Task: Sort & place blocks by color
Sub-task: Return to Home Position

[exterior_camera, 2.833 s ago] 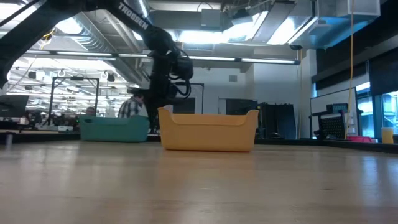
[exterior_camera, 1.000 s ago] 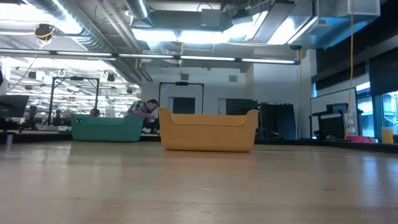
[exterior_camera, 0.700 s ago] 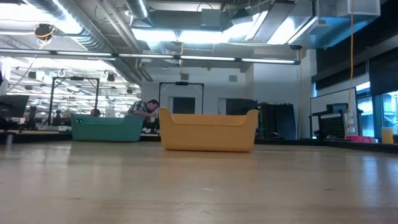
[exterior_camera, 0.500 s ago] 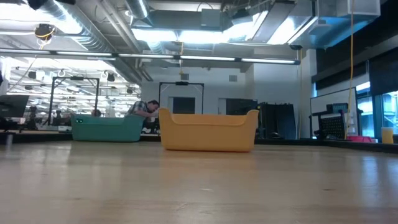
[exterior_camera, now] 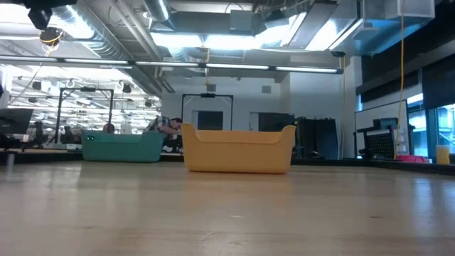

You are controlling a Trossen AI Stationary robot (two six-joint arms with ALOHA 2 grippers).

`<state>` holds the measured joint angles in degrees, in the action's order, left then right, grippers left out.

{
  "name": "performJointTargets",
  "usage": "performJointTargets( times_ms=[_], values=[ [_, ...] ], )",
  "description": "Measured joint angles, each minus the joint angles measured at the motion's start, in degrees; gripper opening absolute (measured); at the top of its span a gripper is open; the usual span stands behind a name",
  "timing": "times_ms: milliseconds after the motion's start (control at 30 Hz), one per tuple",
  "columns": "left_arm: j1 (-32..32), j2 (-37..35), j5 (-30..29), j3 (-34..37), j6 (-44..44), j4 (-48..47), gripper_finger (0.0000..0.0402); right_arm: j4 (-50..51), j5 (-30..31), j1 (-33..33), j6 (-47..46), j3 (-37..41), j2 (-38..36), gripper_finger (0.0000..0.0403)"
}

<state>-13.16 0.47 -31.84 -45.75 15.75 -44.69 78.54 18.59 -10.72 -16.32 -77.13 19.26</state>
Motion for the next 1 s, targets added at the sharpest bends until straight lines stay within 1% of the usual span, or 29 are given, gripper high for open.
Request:
performJointTargets(
  times_ms=[33, 67, 133, 167, 200, 267, 300, 467, 567, 733, 867, 1000],
  values=[
    [0.0, 0.0, 0.7, -0.1, -1.0, -1.1, 0.0, -0.1, 0.0, 0.0, -0.1, 1.1, -1.1, 0.0],
    [0.0, -0.1, 1.8, -0.3, -1.8, -0.3, 0.0, -0.9, 0.0, 0.0, -0.2, 2.2, -2.2, 0.0],
    [0.0, 0.2, 3.8, 0.5, -3.1, 4.4, 0.0, -2.6, 0.0, 0.0, 0.0, 4.4, -4.4, 0.0],
    [0.0, 0.0, 4.4, 1.3, -4.2, 5.3, 0.0, -3.5, 0.0, 0.0, 0.1, 5.7, -5.7, 0.0],
    [0.0, -0.2, 5.5, 2.4, -5.3, 5.9, 0.0, -4.9, 0.0, 0.0, 0.2, 7.2, -7.0, 0.0],
    [0.0, -0.2, 9.0, 3.5, -7.1, 11.6, 0.0, -8.0, 0.0, 0.0, 0.6, 10.3, -10.0, 0.0],
    [0.0, -0.3, 9.8, 4.0, -7.8, 12.8, 0.0, -10.1, -0.1, 0.0, 1.4, 12.3, -11.5, 0.0],
    [0.0, -0.2, 10.6, 9.5, -8.8, 17.3, 0.0, -18.1, -0.7, 0.0, 5.4, 21.9, -19.1, 0.0],
    [0.0, -0.2, 11.2, 12.4, -8.8, 20.5, 0.0, -17.8, -0.5, -0.1, 5.9, 24.0, -18.5, 0.0],
    [0.0, -0.2, 12.1, 18.1, -8.9, 27.8, 0.0, -24.9, -0.8, 0.0, 7.7, 28.8, -18.9, 0.0],
    [0.0, -0.2, 13.5, 23.6, -10.0, 35.2, 0.0, -35.0, -4.0, 0.0, 10.6, 35.2, -18.9, 0.0],
    [0.0, -0.2, 13.6, 29.3, -12.7, 44.1, 0.0, -48.5, -7.1, 0.0, 12.7, 43.2, -18.9, 0.0]
  ],
)
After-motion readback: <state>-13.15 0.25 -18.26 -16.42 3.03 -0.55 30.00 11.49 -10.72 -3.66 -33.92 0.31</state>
